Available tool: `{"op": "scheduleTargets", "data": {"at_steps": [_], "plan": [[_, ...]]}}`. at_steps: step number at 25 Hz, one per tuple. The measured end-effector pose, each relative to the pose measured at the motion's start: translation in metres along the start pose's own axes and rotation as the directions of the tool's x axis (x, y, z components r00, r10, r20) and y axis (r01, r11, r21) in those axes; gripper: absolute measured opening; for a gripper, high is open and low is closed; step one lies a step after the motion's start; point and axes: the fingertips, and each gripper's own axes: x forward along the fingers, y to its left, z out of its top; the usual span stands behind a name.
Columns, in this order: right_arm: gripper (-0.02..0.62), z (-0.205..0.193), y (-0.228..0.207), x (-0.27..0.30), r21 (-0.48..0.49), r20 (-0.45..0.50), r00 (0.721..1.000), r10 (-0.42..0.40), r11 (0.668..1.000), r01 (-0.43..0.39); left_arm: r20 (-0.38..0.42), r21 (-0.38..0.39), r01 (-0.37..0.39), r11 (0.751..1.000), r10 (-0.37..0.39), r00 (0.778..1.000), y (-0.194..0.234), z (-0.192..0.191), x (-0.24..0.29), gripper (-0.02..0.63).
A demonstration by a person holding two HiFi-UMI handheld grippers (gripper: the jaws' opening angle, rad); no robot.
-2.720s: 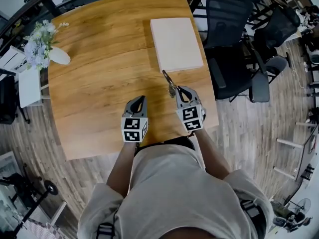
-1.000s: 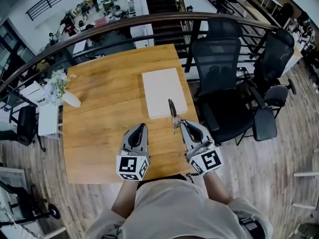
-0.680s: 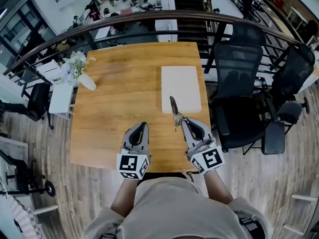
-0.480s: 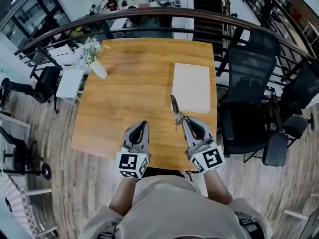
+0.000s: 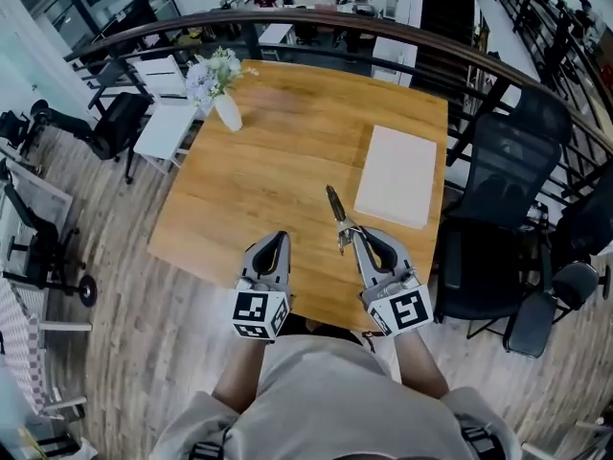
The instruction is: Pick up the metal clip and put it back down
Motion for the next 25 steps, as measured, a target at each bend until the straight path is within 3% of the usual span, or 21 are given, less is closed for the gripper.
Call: {"op": "scheduleTargets", "data": {"at_steps": [6,13,17,25], "plan": [[0.028,0.003,0.027,0.023,-0.071,-0.017,0.996,0.089,0.993,-0.090,0.016,-0.020,-0.079,0.997,0.079,0.997,0.034,-0.005,-0.015,0.023],[0.028,0.005,0.059,0.053,-0.087,-0.010,0.985,0.170,0.982,-0.170,0.004,-0.045,-0.166,0.985,0.166,0.986,0.071,-0.013,-0.039,0.023],[0.028,0.012,0.075,0.069,-0.146,0.024,0.979,0.200,0.970,-0.195,0.006,-0.047,-0.192,0.980,0.192,0.981,0.086,-0.014,-0.047,0.023],[0.028,0.007,0.090,0.100,-0.165,0.004,0.977,0.211,0.964,-0.208,-0.003,-0.058,-0.204,0.977,0.204,0.979,0.119,-0.018,-0.048,0.023]]}}
